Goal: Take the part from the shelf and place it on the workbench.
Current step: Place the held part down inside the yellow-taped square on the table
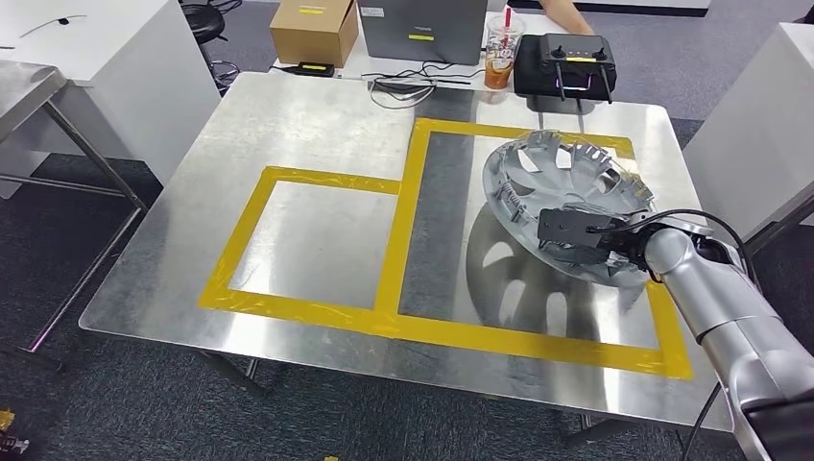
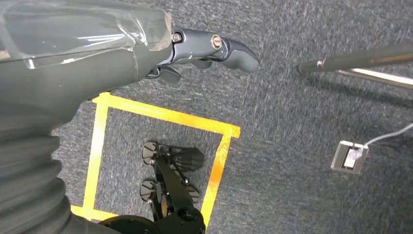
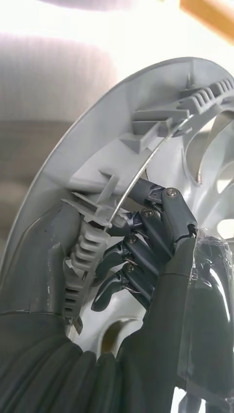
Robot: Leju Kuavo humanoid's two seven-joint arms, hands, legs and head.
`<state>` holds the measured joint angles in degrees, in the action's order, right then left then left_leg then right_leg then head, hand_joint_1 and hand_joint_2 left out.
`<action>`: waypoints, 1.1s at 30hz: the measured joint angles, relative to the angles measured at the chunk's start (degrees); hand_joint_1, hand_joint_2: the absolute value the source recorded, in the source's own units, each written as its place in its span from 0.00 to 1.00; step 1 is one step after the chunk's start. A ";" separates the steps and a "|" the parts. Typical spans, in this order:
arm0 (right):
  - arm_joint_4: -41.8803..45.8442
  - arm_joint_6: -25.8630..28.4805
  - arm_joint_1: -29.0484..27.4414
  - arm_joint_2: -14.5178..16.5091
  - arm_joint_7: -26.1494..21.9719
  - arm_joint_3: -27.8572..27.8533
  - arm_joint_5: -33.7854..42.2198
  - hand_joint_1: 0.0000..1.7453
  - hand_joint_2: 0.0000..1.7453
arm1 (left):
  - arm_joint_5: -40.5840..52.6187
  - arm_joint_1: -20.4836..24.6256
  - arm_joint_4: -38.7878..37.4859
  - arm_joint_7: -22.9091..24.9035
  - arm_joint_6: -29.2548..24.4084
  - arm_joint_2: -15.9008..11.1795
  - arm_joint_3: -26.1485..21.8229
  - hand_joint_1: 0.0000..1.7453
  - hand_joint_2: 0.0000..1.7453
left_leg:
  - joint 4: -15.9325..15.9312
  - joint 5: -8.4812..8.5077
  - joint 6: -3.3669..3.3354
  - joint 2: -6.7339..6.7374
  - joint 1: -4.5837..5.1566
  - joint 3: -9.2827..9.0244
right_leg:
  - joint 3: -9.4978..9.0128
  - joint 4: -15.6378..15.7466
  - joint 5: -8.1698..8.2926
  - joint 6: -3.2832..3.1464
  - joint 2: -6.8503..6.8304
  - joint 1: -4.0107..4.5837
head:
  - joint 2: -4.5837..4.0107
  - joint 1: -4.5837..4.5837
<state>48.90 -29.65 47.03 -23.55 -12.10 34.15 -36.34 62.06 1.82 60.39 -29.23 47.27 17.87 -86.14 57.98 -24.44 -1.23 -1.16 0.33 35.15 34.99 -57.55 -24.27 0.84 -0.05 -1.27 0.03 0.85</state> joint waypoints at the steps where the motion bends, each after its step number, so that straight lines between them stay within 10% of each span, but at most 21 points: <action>1: -1.23 -0.31 0.61 0.09 0.01 0.56 -0.19 0.96 1.00 | 0.15 0.03 -0.35 -0.10 -0.12 -0.25 0.01 0.00 1.00 | 1.23 -0.85 0.33 0.12 -0.10 0.57 | -0.07 0.04 0.04 -0.23 0.03 -0.17 | 0.01 0.14; 6: -8.42 -1.24 3.19 0.64 -0.65 3.94 -2.71 0.96 1.00 | 0.99 0.13 -3.95 -1.81 -2.50 -1.99 0.28 0.00 1.00 | 16.17 -6.94 1.66 0.64 -0.86 8.02 | -0.19 0.04 -0.07 -0.61 0.12 -0.20 | 0.00 0.54; 11: -14.11 0.12 4.42 1.34 -1.79 6.57 -4.47 0.96 1.00 | 1.20 0.20 -6.48 -3.81 -4.59 -3.48 1.29 0.00 1.00 | 1.38 0.08 0.67 0.75 -0.64 0.81 | -0.26 0.10 -0.09 -0.43 0.27 0.06 | -0.01 0.50; 16: -16.90 1.56 4.85 2.02 -2.06 7.96 -4.87 0.96 1.00 | 1.11 0.24 -7.40 -4.13 -4.68 -4.02 1.81 0.00 1.00 | -1.25 0.75 -0.74 0.86 -0.25 -0.73 | 0.24 -0.39 -0.48 0.75 0.27 0.01 | 0.00 0.40; 22: -18.54 6.50 4.89 3.61 -3.63 9.24 -7.31 0.96 1.00 | 0.42 0.22 -7.69 -3.98 -4.57 -3.76 1.93 0.00 1.00 | -1.99 1.17 -1.64 0.94 -0.11 -1.14 | 9.13 -18.44 -7.35 0.07 0.21 0.06 | 0.02 0.19; 26: -18.85 7.54 5.52 6.72 -4.68 10.72 -9.23 0.96 1.00 | 0.31 0.43 -7.60 -3.43 -4.57 -3.30 1.96 0.00 1.00 | -1.06 0.61 -0.87 1.20 -0.13 -0.92 | 2.66 -5.37 -1.96 1.75 0.12 -0.15 | 0.01 0.16; 33: -18.86 6.15 7.30 12.47 -5.31 12.79 -9.76 0.96 1.00 | 0.15 0.79 -7.08 -3.28 -4.59 -3.20 2.13 0.00 1.00 | 2.96 -1.97 0.98 1.39 -0.49 1.04 | 0.05 -0.67 -0.38 -0.64 0.43 -0.21 | 0.02 0.54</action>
<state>30.04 -23.50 54.33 -11.08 -17.40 46.94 -46.10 62.21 2.61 53.30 -32.51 42.69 14.67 -84.01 60.94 -26.42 -0.25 0.23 -0.16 36.19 35.04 -58.22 -24.65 0.20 0.37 -1.49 0.04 1.38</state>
